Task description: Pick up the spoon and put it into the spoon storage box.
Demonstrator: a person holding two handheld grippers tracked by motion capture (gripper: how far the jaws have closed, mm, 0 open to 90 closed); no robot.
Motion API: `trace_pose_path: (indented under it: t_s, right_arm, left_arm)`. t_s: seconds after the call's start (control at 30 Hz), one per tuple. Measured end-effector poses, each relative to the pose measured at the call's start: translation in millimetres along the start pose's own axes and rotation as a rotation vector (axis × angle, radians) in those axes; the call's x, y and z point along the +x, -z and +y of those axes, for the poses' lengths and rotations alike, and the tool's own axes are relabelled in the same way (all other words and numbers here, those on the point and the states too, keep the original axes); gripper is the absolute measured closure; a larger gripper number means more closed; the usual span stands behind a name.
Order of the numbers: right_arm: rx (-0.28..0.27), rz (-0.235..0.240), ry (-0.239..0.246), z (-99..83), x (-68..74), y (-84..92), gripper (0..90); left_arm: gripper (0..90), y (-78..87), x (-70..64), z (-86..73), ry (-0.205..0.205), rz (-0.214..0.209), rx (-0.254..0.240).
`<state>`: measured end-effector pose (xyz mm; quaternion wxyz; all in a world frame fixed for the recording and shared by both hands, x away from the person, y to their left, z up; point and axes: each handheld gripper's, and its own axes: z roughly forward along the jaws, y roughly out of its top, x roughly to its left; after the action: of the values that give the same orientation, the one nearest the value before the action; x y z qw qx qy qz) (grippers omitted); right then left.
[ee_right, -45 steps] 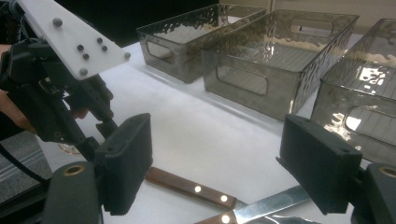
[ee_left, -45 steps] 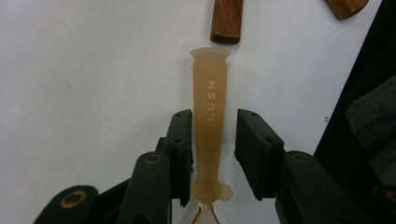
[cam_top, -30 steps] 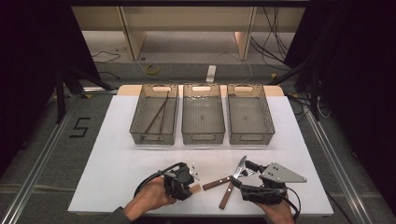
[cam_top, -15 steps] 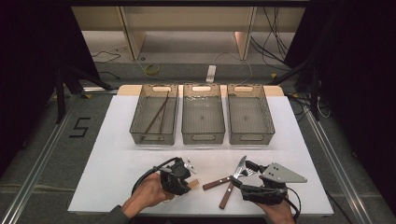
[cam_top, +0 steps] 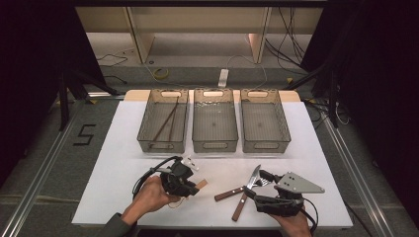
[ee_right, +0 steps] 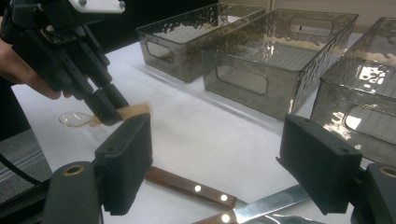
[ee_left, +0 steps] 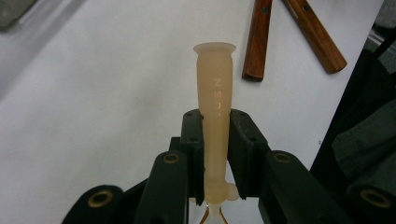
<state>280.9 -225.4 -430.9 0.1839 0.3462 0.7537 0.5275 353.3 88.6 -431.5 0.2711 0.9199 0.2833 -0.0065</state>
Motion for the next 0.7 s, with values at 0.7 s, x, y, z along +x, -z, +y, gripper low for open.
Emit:
trace_pose_path:
  t_s: [0.7]
  right_arm:
    - [0.000,-0.002,-0.008,-0.7,-1.1,0.3,25.9]
  left_arm:
    - [76.3,40.2,24.0,24.9,0.056,0.058,-0.170]
